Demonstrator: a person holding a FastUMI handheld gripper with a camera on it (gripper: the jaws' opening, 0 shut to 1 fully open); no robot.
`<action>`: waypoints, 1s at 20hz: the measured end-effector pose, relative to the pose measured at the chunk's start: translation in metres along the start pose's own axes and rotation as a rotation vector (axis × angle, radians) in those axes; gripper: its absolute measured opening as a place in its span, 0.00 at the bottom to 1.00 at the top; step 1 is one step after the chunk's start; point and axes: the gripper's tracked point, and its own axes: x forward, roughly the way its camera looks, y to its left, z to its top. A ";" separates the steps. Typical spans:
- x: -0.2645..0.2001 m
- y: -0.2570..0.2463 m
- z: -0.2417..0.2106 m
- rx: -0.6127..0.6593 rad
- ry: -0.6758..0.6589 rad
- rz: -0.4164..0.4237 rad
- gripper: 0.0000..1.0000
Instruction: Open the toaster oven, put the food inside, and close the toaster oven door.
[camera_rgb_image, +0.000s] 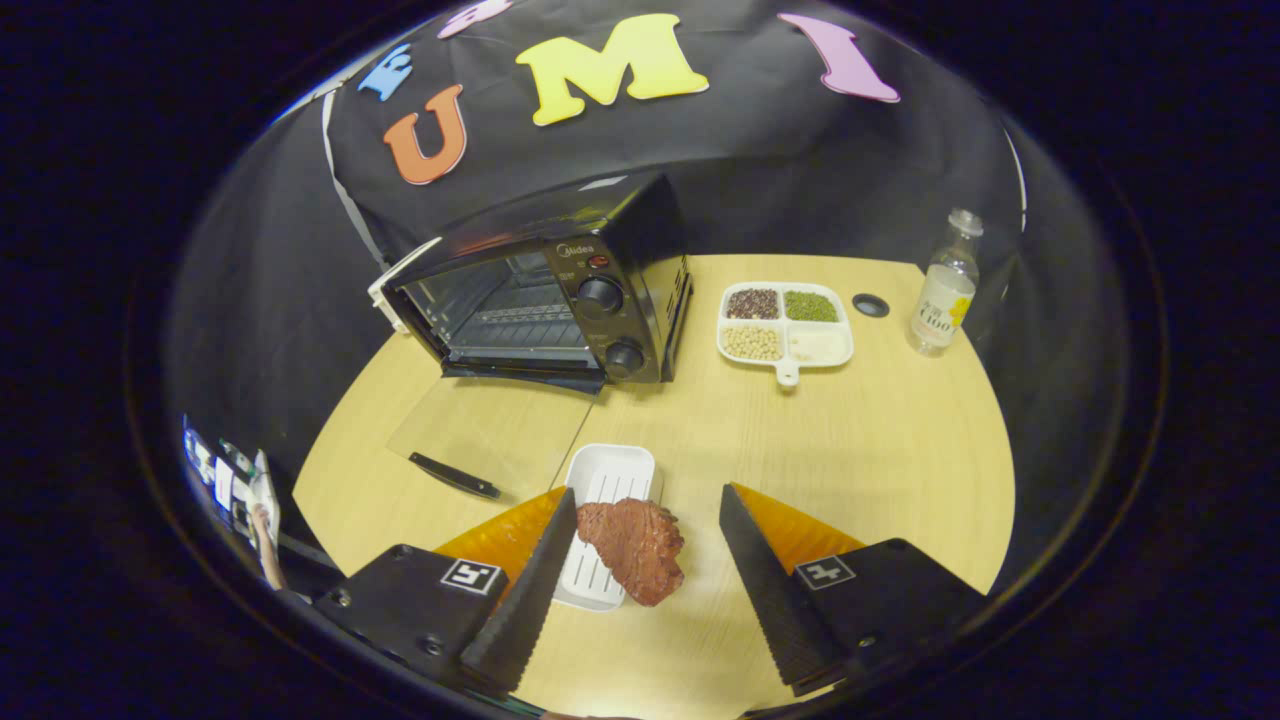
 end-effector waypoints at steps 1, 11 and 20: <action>0.004 -0.004 -0.006 0.017 0.031 0.024 0.90; 0.008 0.010 -0.047 0.223 0.122 0.225 0.13; -0.043 0.060 -0.009 -0.004 -0.049 0.130 0.08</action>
